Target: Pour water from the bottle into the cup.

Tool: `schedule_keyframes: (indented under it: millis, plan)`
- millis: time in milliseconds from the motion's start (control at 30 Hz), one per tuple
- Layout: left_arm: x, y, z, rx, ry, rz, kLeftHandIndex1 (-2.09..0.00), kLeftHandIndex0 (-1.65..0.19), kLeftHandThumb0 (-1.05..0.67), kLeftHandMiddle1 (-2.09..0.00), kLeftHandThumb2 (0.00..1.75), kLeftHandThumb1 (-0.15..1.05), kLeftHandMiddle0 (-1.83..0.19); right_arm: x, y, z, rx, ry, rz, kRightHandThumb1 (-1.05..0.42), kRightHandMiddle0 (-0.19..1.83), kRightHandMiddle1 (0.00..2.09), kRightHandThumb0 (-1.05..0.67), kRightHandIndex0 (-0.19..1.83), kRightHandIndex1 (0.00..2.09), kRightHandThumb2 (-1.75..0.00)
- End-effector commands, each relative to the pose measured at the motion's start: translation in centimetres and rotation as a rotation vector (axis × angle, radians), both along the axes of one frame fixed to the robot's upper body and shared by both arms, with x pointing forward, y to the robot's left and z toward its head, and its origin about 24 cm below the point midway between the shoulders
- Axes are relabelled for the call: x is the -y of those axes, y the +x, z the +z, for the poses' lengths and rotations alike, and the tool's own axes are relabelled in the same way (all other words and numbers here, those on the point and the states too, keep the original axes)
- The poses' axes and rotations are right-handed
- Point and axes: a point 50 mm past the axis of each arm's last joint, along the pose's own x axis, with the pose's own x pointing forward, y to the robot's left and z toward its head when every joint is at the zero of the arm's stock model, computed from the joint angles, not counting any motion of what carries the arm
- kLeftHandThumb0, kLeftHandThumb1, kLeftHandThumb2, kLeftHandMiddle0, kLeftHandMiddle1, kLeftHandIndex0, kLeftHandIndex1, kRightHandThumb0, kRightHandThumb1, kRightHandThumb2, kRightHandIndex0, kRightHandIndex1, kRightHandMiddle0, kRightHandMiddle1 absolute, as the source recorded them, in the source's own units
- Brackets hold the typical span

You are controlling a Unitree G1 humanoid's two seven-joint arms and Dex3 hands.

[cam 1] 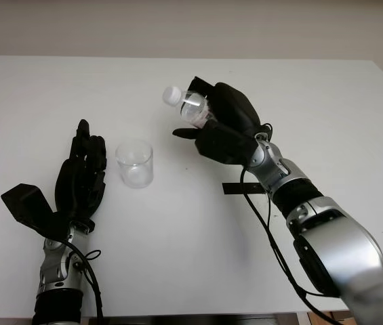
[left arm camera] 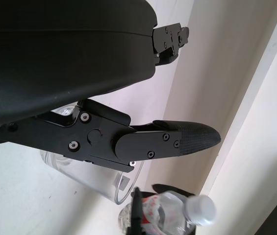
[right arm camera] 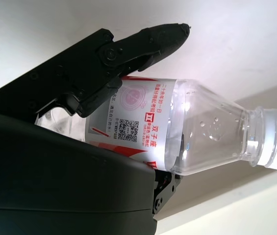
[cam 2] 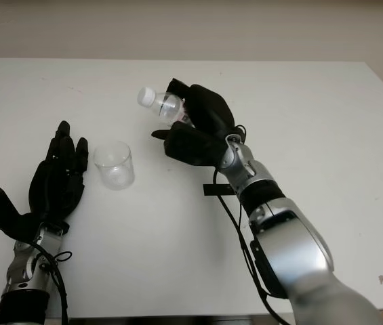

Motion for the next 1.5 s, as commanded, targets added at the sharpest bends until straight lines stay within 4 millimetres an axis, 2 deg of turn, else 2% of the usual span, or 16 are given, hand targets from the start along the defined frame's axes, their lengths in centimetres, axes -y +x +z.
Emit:
schedule_keyframes:
  millis: [0, 133, 400, 767, 1000, 1300, 1467]
  plan:
    - [0.1, -0.2, -0.5, -0.014, -0.003, 0.002, -0.05, 0.17, -0.7, -0.05, 0.42, 1.05, 0.16, -0.5, 0.3, 1.0, 0.05, -0.055, 0.009, -1.05, 0.92, 2.09, -0.41, 1.33, 2.09, -0.23]
    - [0.1, 0.0, -0.5, -0.013, -0.006, 0.008, -0.05, 0.17, -0.69, -0.05, 0.42, 1.05, 0.16, -0.9, 0.3, 1.0, 0.093, -0.157, 0.01, -1.05, 0.86, 2.09, -0.43, 1.23, 2.09, -0.26]
    - [0.3, 0.1, -0.5, -0.012, -0.02, -0.001, -0.05, 0.18, -0.69, -0.05, 0.42, 1.05, 0.18, -1.8, 0.5, 2.2, 0.157, -0.206, 0.018, -1.05, 0.77, 2.09, -0.44, 1.12, 2.09, -0.25]
    - [0.7, 0.4, -0.5, -0.004, -0.049, -0.003, -0.02, 0.19, -0.68, -0.04, 0.41, 1.05, 0.19, -3.7, 0.2, 3.6, 0.243, -0.2, 0.054, -1.05, 0.88, 2.09, -0.46, 1.29, 2.09, -0.26]
    - [0.9, 0.4, -0.6, 0.0, -0.046, 0.003, -0.01, 0.19, -0.68, -0.02, 0.42, 1.05, 0.19, -4.1, 0.2, 3.7, 0.262, -0.232, 0.062, -1.05, 0.91, 2.09, -0.48, 1.3, 2.09, -0.28]
    - [0.8, 0.2, -1.0, -0.001, -0.029, 0.008, -0.03, 0.18, -0.67, -0.04, 0.45, 1.05, 0.18, -3.7, -0.3, 3.3, 0.464, -0.456, 0.122, -1.05, 0.77, 2.09, -0.44, 1.34, 2.09, -0.22]
    - [0.9, 0.3, -1.0, 0.004, -0.032, 0.013, -0.03, 0.18, -0.67, -0.05, 0.46, 1.05, 0.18, -3.6, -0.6, 3.2, 0.583, -0.529, 0.154, -1.05, 0.78, 2.09, -0.44, 1.33, 2.09, -0.19]
